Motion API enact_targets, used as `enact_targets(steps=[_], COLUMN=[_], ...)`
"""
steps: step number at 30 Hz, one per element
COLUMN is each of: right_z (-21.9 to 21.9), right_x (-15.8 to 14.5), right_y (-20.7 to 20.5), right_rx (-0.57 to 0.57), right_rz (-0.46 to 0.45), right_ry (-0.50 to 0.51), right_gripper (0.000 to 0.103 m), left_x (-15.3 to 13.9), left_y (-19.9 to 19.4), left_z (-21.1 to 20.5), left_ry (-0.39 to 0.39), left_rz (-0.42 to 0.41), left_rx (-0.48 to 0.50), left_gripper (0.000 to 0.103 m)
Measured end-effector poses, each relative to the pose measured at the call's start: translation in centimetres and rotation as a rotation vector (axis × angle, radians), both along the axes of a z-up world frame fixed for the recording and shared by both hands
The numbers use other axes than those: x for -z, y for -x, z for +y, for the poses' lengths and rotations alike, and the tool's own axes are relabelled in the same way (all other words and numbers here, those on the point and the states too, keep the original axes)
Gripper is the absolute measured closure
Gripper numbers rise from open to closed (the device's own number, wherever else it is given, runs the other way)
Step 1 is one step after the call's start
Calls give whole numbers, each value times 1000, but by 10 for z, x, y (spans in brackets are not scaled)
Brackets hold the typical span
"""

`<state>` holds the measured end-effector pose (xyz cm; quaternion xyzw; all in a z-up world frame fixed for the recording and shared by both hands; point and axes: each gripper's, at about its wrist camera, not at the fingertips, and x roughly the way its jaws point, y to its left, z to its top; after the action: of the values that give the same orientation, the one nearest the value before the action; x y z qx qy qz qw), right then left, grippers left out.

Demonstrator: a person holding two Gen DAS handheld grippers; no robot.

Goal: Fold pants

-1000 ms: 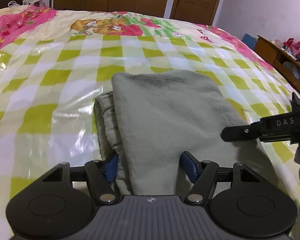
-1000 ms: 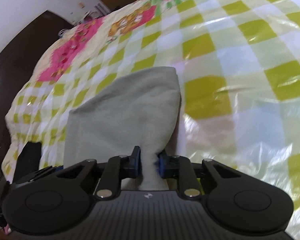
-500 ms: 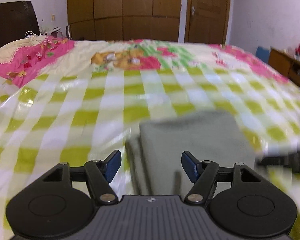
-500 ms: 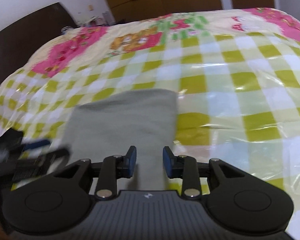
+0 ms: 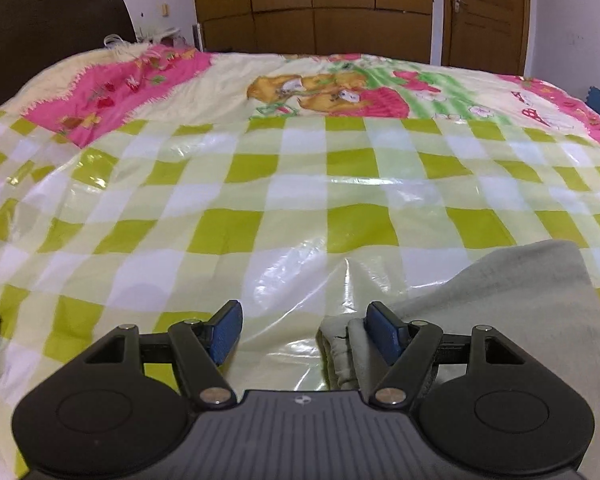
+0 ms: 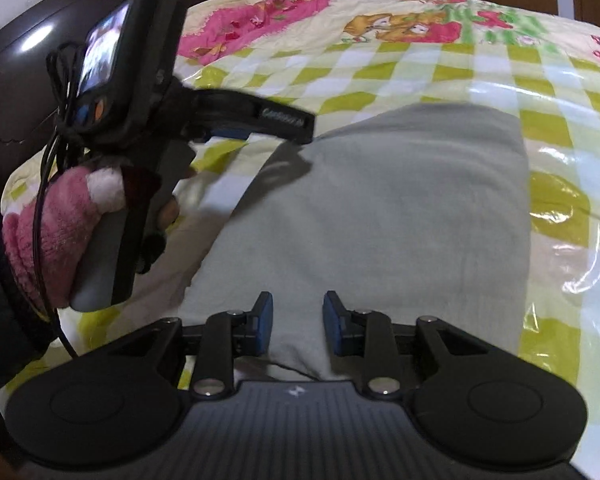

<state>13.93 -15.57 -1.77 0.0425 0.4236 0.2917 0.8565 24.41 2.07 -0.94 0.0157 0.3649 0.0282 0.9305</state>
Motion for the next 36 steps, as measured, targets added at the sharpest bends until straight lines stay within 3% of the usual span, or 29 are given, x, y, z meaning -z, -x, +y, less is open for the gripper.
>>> enact_targets(steps=[5, 9, 18, 25, 30, 36], right_z=[-19, -28, -5, -17, -22, -12], right_x=[-16, -22, -4, -24, -16, -11], right_y=[10, 20, 20, 46, 65, 71], right_rx=[80, 118, 105, 140, 153, 127], right_rz=[-29, -43, -15, -54, -28, -8], right_ry=[-53, -50, 35, 3, 6, 11], right_gripper=[72, 72, 72, 70, 70, 69], left_x=[-19, -29, 0, -18, -16, 1], left_y=[30, 66, 97, 125, 150, 157], left_z=[5, -1, -14, -3, 1, -4], left_ry=[5, 6, -81, -40, 9, -30], left_rz=[-52, -74, 42, 12, 29, 107], left_rx=[-11, 36, 61, 41, 51, 89], left_gripper=[22, 22, 21, 21, 21, 20])
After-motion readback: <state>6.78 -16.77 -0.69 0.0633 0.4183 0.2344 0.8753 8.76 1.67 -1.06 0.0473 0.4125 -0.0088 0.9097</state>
